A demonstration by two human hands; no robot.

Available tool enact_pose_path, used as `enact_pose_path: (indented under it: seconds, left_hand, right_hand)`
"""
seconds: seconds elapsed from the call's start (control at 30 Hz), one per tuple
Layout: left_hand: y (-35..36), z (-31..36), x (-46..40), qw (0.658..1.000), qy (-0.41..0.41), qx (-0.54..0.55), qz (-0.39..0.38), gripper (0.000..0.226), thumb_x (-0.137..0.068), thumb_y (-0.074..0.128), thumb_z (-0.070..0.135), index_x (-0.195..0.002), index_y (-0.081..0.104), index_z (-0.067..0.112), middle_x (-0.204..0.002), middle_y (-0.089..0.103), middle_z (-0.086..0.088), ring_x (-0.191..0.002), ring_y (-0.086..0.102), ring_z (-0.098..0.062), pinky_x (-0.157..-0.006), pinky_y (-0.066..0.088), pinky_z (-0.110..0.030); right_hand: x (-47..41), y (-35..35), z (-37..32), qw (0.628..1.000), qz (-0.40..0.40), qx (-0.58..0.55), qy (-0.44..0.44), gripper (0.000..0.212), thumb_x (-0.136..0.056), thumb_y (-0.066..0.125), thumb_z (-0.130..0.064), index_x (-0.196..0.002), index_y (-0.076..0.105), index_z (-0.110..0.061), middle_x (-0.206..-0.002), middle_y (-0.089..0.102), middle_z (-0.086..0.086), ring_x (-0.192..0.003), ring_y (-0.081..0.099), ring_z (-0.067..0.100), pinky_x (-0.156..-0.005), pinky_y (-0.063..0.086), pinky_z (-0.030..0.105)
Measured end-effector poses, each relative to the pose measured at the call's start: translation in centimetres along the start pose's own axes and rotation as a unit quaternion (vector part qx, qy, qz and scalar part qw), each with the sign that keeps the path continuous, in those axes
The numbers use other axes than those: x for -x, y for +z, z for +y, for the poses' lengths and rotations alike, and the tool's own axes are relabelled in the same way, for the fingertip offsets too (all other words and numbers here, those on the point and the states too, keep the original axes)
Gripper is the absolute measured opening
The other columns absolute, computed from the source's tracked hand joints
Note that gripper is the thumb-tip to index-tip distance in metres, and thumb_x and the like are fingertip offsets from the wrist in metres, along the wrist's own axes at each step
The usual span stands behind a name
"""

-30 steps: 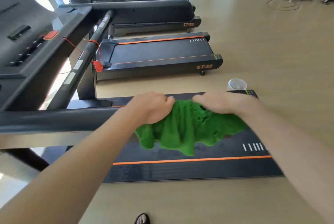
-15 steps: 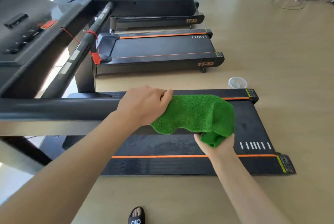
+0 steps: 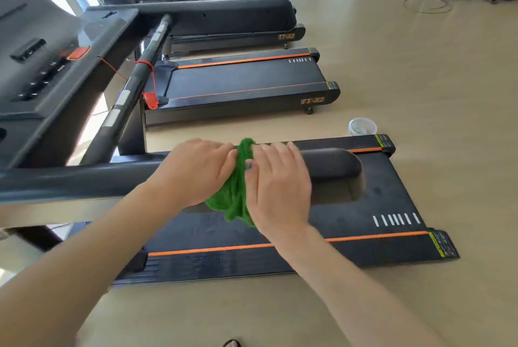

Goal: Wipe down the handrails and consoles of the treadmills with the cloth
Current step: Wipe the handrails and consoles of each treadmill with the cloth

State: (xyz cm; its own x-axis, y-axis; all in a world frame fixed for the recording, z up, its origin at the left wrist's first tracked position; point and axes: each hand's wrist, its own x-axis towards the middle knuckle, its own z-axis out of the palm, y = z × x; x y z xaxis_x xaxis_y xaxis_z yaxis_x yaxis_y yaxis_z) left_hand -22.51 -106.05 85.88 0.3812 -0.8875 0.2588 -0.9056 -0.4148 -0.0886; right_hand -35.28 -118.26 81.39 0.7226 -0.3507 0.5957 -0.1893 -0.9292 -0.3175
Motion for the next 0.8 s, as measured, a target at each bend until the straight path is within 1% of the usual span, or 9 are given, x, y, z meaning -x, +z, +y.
enact_pose_path:
  seconds: [0.07,0.13,0.27,0.33,0.4,0.5,0.63,0.7,0.8]
  left_hand:
    - [-0.5,-2.4,2.0,1.000,0.004,-0.012,0.017,0.038,-0.103,0.023,0.030,-0.075,0.045,0.019,-0.059,0.047,0.000,-0.055,0.056,-0.033,-0.057,0.044,-0.037]
    - [-0.9,-3.9,3.5,1.000,-0.009,-0.002,0.026,0.031,-0.102,0.023,0.027,-0.077,0.039,0.022,-0.061,0.036,0.007,-0.054,0.053,-0.031,-0.059,0.045,-0.038]
    - [-0.5,-3.4,4.1,0.998,-0.038,-0.015,0.044,0.035,-0.102,0.020,0.027,-0.077,0.043,0.019,-0.063,0.039,0.006,-0.055,0.054,-0.032,-0.060,0.044,-0.038]
    - [-0.4,-2.0,3.5,0.998,-0.045,-0.029,0.040,0.040,-0.103,0.019,0.027,-0.078,0.048,0.015,-0.064,0.048,-0.001,-0.058,0.056,-0.034,-0.060,0.044,-0.039]
    - [-0.1,0.1,2.4,0.997,-0.037,-0.056,0.025,0.041,-0.104,0.020,0.029,-0.084,0.052,0.013,-0.072,0.057,-0.008,-0.065,0.058,-0.035,-0.064,0.047,-0.044]
    - [-0.1,3.1,0.5,0.997,0.000,-0.078,-0.012,0.044,-0.106,0.021,0.035,-0.090,0.055,0.013,-0.080,0.061,-0.008,-0.072,0.060,-0.034,-0.070,0.046,-0.044]
    - [-0.4,1.4,0.8,0.997,0.028,-0.077,-0.010,0.048,-0.107,0.021,0.040,-0.098,0.059,0.012,-0.082,0.063,-0.006,-0.072,0.064,-0.032,-0.068,0.048,-0.042]
    - [-0.5,0.5,1.5,0.997,0.034,-0.063,-0.016,0.047,-0.107,0.022,0.038,-0.101,0.060,0.011,-0.082,0.063,-0.007,-0.072,0.064,-0.034,-0.067,0.048,-0.043]
    - [-0.7,-1.3,2.5,0.998,0.033,-0.051,-0.024,0.046,-0.106,0.020,0.034,-0.092,0.058,0.012,-0.078,0.061,-0.007,-0.071,0.063,-0.035,-0.069,0.047,-0.044]
  right_hand:
    - [0.2,1.8,-3.2,1.000,-0.012,-0.003,-0.028,0.045,-0.107,0.030,-0.029,-0.125,0.063,-0.005,-0.122,0.065,0.009,-0.118,0.054,0.032,-0.120,0.027,0.045]
    - [0.1,2.9,-5.1,0.998,-0.016,0.022,-0.056,0.048,-0.108,0.030,-0.032,-0.132,0.060,-0.002,-0.128,0.063,0.012,-0.122,0.053,0.034,-0.121,0.026,0.047]
    - [0.3,3.6,-3.9,0.986,0.009,0.068,-0.150,0.050,-0.108,0.036,-0.036,-0.133,0.059,0.000,-0.126,0.063,0.015,-0.119,0.057,0.035,-0.115,0.035,0.048]
    - [0.1,2.8,-1.2,0.981,0.047,0.078,-0.174,0.045,-0.107,0.040,-0.034,-0.127,0.064,-0.001,-0.121,0.066,0.014,-0.112,0.061,0.035,-0.110,0.041,0.048]
    - [0.2,1.6,2.3,0.986,0.088,0.079,-0.116,0.040,-0.107,0.041,-0.028,-0.121,0.067,-0.001,-0.115,0.068,0.013,-0.108,0.062,0.037,-0.107,0.043,0.050]
    - [1.2,-0.9,6.8,0.989,0.131,0.064,-0.002,0.038,-0.106,0.037,-0.020,-0.113,0.068,0.002,-0.109,0.067,0.015,-0.105,0.058,0.040,-0.105,0.042,0.051]
    - [0.4,-2.2,7.9,0.976,0.153,0.049,0.148,0.036,-0.105,0.034,-0.017,-0.094,0.064,-0.001,-0.090,0.062,0.015,-0.090,0.052,0.038,-0.101,0.042,0.054]
    - [0.0,-1.0,4.5,0.978,0.135,0.080,0.138,0.035,-0.103,0.035,-0.021,-0.095,0.065,-0.005,-0.091,0.063,0.014,-0.093,0.053,0.038,-0.108,0.038,0.054]
    - [0.3,2.3,-3.1,0.993,0.081,0.061,0.052,0.040,-0.104,0.035,-0.025,-0.112,0.068,-0.004,-0.106,0.067,0.011,-0.110,0.055,0.036,-0.119,0.027,0.049]
